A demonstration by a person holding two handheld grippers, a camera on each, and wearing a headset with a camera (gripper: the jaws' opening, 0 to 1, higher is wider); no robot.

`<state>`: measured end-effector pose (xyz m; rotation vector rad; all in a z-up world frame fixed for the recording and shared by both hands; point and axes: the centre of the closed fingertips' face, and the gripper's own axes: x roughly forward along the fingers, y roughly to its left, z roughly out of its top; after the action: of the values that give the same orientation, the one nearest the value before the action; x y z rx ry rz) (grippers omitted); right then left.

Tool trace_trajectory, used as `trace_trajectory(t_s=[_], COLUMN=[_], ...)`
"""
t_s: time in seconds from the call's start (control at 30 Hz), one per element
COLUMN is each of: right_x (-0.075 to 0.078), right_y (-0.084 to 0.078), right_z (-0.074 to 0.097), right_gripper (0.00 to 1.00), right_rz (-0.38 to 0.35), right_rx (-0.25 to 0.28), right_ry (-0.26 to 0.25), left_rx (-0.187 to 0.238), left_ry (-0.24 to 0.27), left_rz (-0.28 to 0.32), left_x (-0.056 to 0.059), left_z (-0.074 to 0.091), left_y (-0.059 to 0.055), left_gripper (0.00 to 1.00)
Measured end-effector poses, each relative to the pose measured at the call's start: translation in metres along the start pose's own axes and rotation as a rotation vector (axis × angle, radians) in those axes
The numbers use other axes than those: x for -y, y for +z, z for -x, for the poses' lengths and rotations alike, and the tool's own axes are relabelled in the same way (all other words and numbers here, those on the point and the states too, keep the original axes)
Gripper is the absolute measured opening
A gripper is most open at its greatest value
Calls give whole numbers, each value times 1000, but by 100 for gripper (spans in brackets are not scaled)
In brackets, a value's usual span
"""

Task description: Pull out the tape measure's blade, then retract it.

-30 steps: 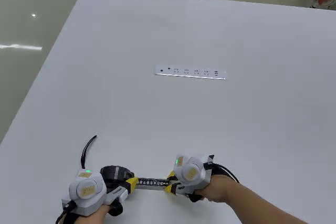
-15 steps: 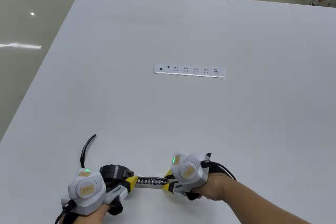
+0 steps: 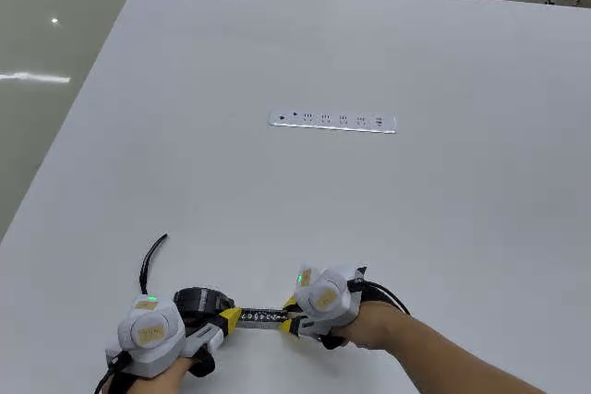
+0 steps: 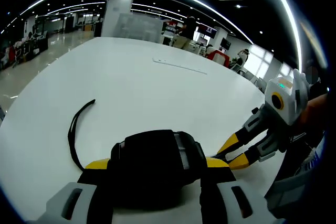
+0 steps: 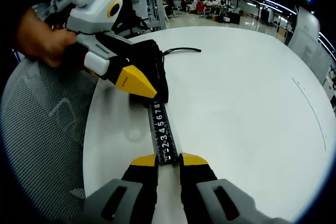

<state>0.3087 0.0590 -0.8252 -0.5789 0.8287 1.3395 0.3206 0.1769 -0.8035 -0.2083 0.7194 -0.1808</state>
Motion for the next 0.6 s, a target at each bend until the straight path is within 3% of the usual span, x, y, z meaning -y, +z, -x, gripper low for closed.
trace_trajectory(t_s=[0.6], right_x=[-3], right_y=[13], right_z=[-12], right_gripper=[14], right_rz=[-11], right_rx=[21], right_ry=[12], left_rx=[1], left_ry=[-1], left_rz=[3], left_x=[1], left_z=[1], left_y=[0], left_gripper=[63])
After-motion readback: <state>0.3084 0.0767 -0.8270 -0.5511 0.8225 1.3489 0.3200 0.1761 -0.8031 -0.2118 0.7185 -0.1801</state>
